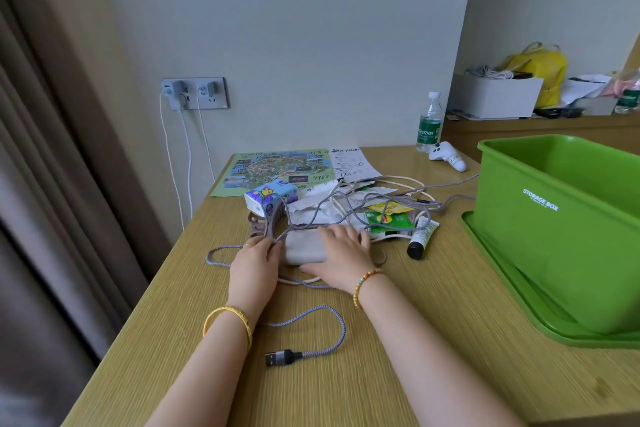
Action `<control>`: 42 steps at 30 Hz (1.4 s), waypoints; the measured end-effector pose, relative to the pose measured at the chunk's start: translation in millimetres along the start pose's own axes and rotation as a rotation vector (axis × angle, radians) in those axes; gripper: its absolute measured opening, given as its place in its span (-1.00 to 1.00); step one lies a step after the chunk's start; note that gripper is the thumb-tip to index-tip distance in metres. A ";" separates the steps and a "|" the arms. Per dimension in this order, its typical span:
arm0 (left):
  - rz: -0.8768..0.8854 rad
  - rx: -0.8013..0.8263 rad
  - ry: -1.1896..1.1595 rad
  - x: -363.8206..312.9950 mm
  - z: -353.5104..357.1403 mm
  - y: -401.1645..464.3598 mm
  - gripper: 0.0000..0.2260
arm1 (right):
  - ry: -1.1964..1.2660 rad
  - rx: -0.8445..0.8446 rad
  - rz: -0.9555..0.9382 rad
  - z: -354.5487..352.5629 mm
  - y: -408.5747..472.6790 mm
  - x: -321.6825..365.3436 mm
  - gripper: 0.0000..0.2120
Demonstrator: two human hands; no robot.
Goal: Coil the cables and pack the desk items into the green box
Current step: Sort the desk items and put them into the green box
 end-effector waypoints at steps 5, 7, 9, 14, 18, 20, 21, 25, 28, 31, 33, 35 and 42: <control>-0.042 -0.100 -0.064 -0.8 -7.0 -2.0 -0.83 | -0.065 0.128 0.015 -6.8 13.2 -5.5 -0.21; -0.044 -0.107 -0.085 -0.3 -8.3 -1.0 -0.85 | -0.002 0.070 0.008 -4.6 8.9 -6.7 -0.22; -0.047 -0.112 -0.091 1.1 -8.0 0.3 -0.85 | 0.053 -0.017 0.003 -3.4 3.0 -8.8 -0.24; -0.076 -0.101 -0.112 7.5 -8.2 3.4 -0.87 | 0.288 -0.225 0.062 -14.3 -3.9 -6.6 -0.31; -0.029 -0.056 -0.083 2.9 -3.6 2.0 -0.80 | 0.697 -0.354 0.163 -26.7 -5.3 -9.6 -0.39; 0.062 -0.180 -0.150 -7.2 -10.1 -0.8 -0.81 | 0.694 -0.401 0.141 -30.6 -6.4 -8.7 -0.36; 0.110 -0.209 -0.233 -13.8 -13.1 -3.2 -0.81 | 0.660 -0.431 0.101 -32.4 -7.3 -6.4 -0.34; 0.070 -0.052 -0.601 -27.3 -9.1 -7.4 -0.83 | 0.456 -0.453 -0.099 -30.5 -9.9 7.2 -0.26; 0.005 -0.073 -0.607 -20.2 -9.5 -4.1 -0.91 | 0.345 -0.419 -0.187 -26.3 -12.4 14.1 -0.24; -0.003 -0.081 -0.679 -15.8 -12.7 -1.2 -0.96 | 0.426 -0.345 -0.195 -23.3 -13.9 15.3 -0.19; 0.012 -0.109 -0.786 -13.0 -16.4 -0.8 -0.98 | 0.601 -0.276 -0.138 -24.3 -13.9 14.4 -0.13; 0.045 -0.140 -0.866 -10.0 -20.5 1.2 -0.96 | 0.792 -0.240 -0.050 -28.4 -12.7 13.9 -0.17; 0.075 -0.061 -1.147 -34.4 -39.1 21.6 -0.85 | 0.652 -0.351 -0.094 -77.5 -6.3 22.5 -0.38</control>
Point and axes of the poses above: each hand's wrist, its own y-axis towards the middle knuckle, its own z-axis out of the palm, x = y × z, the point moved 3 cm from there along y, towards the middle knuckle, and after that the axes turned 3 degrees about z, right-handed, at the moved point
